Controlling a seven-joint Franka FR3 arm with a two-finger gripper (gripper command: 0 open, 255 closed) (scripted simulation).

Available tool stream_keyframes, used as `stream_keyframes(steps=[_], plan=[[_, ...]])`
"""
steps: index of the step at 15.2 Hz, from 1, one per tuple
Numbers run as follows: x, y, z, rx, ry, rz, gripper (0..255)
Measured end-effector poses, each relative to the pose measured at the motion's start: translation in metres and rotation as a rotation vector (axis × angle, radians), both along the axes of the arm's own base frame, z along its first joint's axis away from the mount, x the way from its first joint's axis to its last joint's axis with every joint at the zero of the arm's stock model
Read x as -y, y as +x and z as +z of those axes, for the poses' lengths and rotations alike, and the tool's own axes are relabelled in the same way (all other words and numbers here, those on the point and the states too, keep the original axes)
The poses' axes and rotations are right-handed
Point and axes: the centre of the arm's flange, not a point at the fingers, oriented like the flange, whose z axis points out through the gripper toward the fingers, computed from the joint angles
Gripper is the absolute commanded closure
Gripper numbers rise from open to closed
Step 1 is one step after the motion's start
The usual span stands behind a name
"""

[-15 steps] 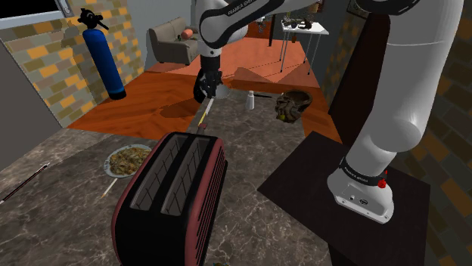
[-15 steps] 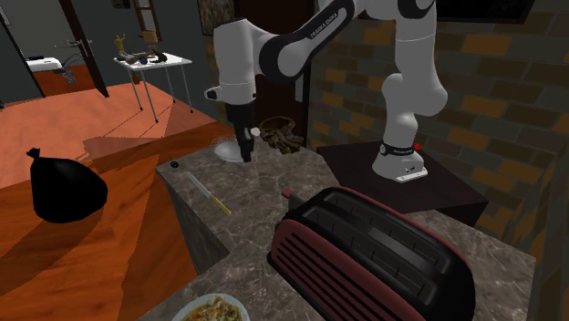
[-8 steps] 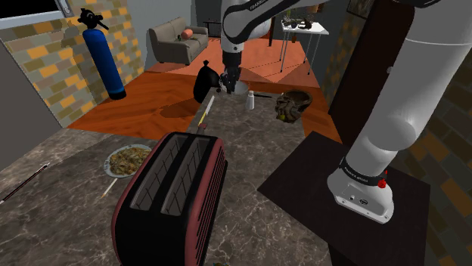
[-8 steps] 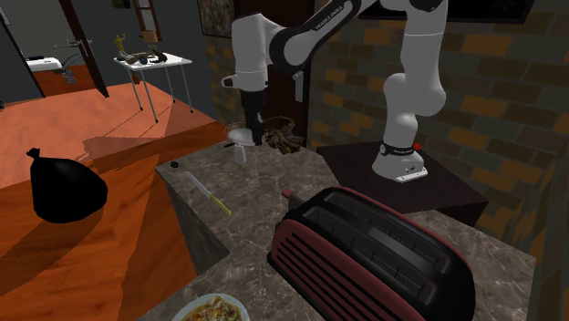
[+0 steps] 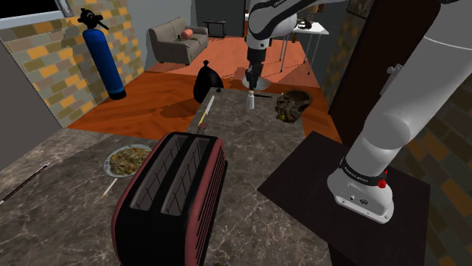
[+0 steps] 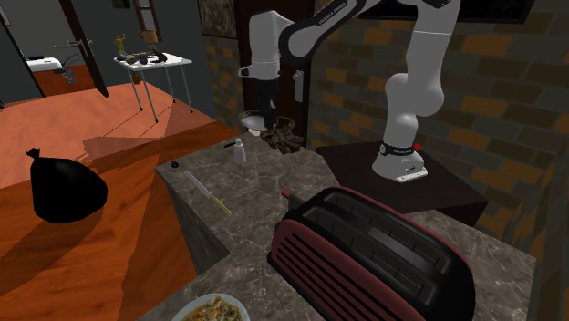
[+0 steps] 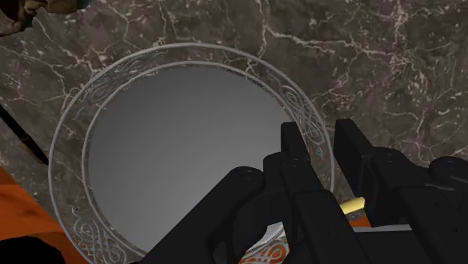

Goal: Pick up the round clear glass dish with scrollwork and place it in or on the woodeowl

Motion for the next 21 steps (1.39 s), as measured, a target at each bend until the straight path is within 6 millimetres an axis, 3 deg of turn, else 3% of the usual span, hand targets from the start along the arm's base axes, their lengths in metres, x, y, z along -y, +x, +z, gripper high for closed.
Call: stream_keyframes(steps=[17, 21], plan=[[0.2, -0.103, 0.019, 0.0, 0.0, 0.0, 255], [0.209, -0.11, 0.003, -0.001, 0.001, 0.001, 255]])
